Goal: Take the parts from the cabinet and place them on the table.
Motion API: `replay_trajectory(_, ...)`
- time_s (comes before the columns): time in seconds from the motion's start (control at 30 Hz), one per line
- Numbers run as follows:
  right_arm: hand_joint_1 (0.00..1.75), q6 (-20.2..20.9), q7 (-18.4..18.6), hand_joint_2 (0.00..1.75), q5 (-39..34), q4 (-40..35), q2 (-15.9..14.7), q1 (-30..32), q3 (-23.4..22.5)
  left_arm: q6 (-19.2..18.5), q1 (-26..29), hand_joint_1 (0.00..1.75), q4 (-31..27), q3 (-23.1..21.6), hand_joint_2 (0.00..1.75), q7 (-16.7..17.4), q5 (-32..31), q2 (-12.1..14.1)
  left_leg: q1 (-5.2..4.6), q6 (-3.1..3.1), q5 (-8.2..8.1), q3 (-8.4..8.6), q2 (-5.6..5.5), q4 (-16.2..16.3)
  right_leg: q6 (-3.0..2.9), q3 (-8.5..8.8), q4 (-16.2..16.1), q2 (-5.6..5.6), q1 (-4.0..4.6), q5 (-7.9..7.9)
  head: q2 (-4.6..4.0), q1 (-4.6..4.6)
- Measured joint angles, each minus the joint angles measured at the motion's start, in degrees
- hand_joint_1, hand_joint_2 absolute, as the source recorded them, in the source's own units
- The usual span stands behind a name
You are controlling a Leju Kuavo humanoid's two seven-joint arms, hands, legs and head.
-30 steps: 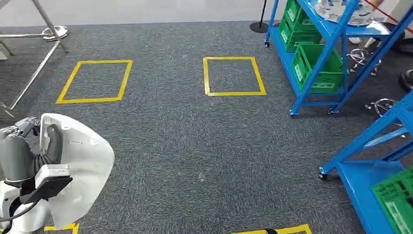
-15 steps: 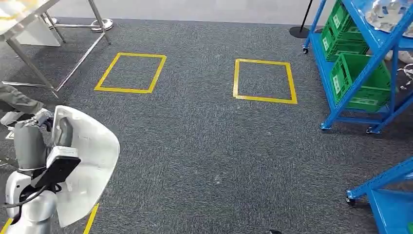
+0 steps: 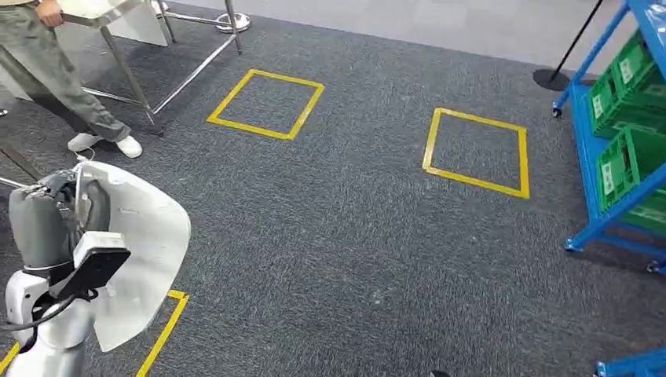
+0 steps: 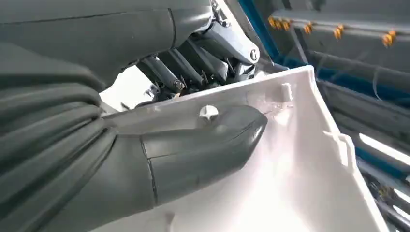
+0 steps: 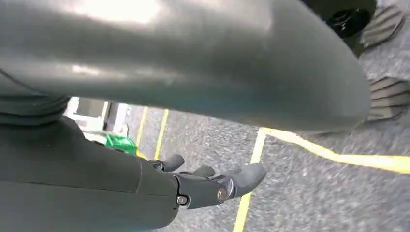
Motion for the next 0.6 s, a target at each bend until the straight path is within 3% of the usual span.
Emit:
replay_trajectory(0.07, 0.0, 0.41, -0.13, 0.0, 0.02, 0.0, 0.0, 0.29, -0.06, 0.43, 0.09, 1.75, -0.09, -0.02, 1.75, -0.08, -0.69, -0.74, -0.03, 0.18, 0.01, -0.17, -1.56, 0.07, 0.13, -5.0, 9.4, 0.79, 0.0, -3.86, 0.0, 0.04)
replay_trajectory(0.1, 0.0, 0.52, -0.13, 0.0, 0.02, 0.0, 0.0, 0.4, -0.09, 0.5, 0.17, 1.75, -0.09, -0.02, 1.75, -0.11, -0.81, -0.87, -0.04, 0.21, 0.03, -0.2, -2.29, 0.12, 0.15, -6.7, 12.26, 0.91, 0.02, -4.48, 0.0, 0.02)
replay_trajectory(0.13, 0.0, 0.68, -0.07, 0.0, 0.02, 0.0, 0.0, 0.47, -0.09, 0.57, 0.26, 1.75, -0.09, -0.04, 1.75, -0.24, -1.14, -0.96, -0.03, 0.2, 0.03, -0.17, -3.25, 0.17, 0.12, -7.58, 12.98, 0.94, 0.0, -3.56, 0.0, 0.04)
replay_trajectory(0.17, 0.0, 0.76, -0.07, 0.0, 0.02, 0.0, 0.0, 0.45, -0.09, 0.7, 0.27, 1.75, -0.09, -0.07, 1.75, -0.31, -1.26, -1.03, 0.01, 0.14, 0.02, -0.13, -4.13, 0.27, 0.01, -6.74, 10.22, 0.99, -0.06, -1.1, 0.0, 0.04)
replay_trajectory(0.23, 0.0, 0.76, -0.09, 0.0, 0.02, 0.0, -0.04, 0.36, -0.11, 0.83, 0.23, 1.75, -0.15, -0.07, 1.75, -0.31, -1.42, -1.03, 0.14, -0.24, -0.08, -0.09, -5.6, 0.56, -0.11, -2.09, -0.27, 1.83, -0.29, 4.74, 0.0, 0.04)
replay_trajectory(0.27, 0.0, 0.76, -0.09, 0.0, 0.02, 0.0, -0.07, 0.32, -0.11, 0.83, 0.22, 1.75, -0.26, -0.07, 1.75, -0.33, -1.44, -1.05, 0.22, -0.59, -0.17, -0.22, -6.28, 0.82, -0.11, 0.24, -5.57, 3.98, -0.59, 5.74, 0.0, 0.04)
replay_trajectory(0.3, 0.0, 0.81, -0.22, 0.0, 0.0, 0.0, -0.07, 0.31, -0.11, 0.89, 0.15, 1.75, -0.44, -0.07, 1.75, -0.31, -1.44, -1.05, -0.04, -1.16, -0.25, -0.53, -6.98, 0.96, -0.16, 0.43, -5.87, 4.3, -0.09, 5.26, 0.0, 0.09)
replay_trajectory(0.4, 0.0, 0.81, -0.46, 0.0, -0.02, 0.0, -0.07, 0.05, -0.11, 0.92, 0.23, 1.75, -0.59, -0.09, 1.75, -0.35, -1.46, -1.09, 0.24, -2.31, 0.27, -0.66, -8.32, 0.19, -1.36, 0.37, -5.85, 2.71, 0.13, 5.48, 0.0, 0.06)
replay_trajectory(0.43, 0.0, 0.81, -0.46, 0.0, -0.02, 0.0, -0.04, -0.02, -0.11, 0.94, 0.26, 1.75, -0.59, -0.09, 1.75, -0.31, -1.46, -0.92, 0.24, -2.72, 0.28, -1.09, -8.81, 0.2, -1.95, 0.79, -6.35, 1.93, -0.22, 5.85, 0.0, 0.04)
replay_trajectory(0.47, 0.0, 0.79, -0.46, 0.0, 0.0, 0.0, 0.0, -0.08, -0.11, 0.94, 0.33, 1.75, -0.61, -0.07, 1.75, -0.33, -1.44, -0.83, 0.1, -2.79, -0.31, -1.17, -6.34, 1.14, -2.32, 0.93, -6.59, 1.31, -0.25, 6.07, 0.0, 0.02)
replay_trajectory(0.5, 0.0, 0.79, -0.52, 0.0, -0.02, 0.0, -0.04, 0.01, -0.13, 0.98, 0.01, 1.75, -0.61, -0.09, 1.75, -0.33, -1.46, -0.79, -0.15, -2.96, -2.3, -2.5, -3.19, 3.82, -2.75, 0.97, -6.72, 0.84, -0.18, 6.01, 0.0, -0.42)
replay_trajectory(0.53, 0.0, 0.79, -0.57, 0.0, 0.0, 0.0, -0.04, 0.11, -0.13, 1.0, -0.08, 1.75, -0.61, -0.09, 1.75, -0.33, -1.44, -0.81, -0.09, -3.18, -4.57, -4.33, -1.7, 7.8, -2.91, 0.96, -6.72, 0.18, -0.06, 5.94, 0.0, -0.44)
replay_trajectory(0.57, 0.0, 0.79, -0.57, 0.0, 0.0, 0.0, -0.04, 0.27, -0.13, 0.98, 0.03, 1.75, -0.59, -0.15, 1.75, -0.33, -1.44, -0.83, 0.03, -3.34, -6.9, -6.65, -0.91, 12.82, -3.03, 0.95, -6.71, -0.59, 0.05, 5.85, 0.0, -0.42)
replay_trajectory(0.6, 0.0, 0.76, -0.55, 0.0, 0.0, 0.0, -0.04, 0.37, -0.13, 0.98, 0.15, 1.75, -0.55, -0.17, 1.75, -0.33, -1.44, -0.83, 0.08, -3.4, -8.05, -8.29, -0.68, 16.37, -3.1, 0.93, -6.7, -1.33, 0.11, 5.81, 0.0, -0.44)
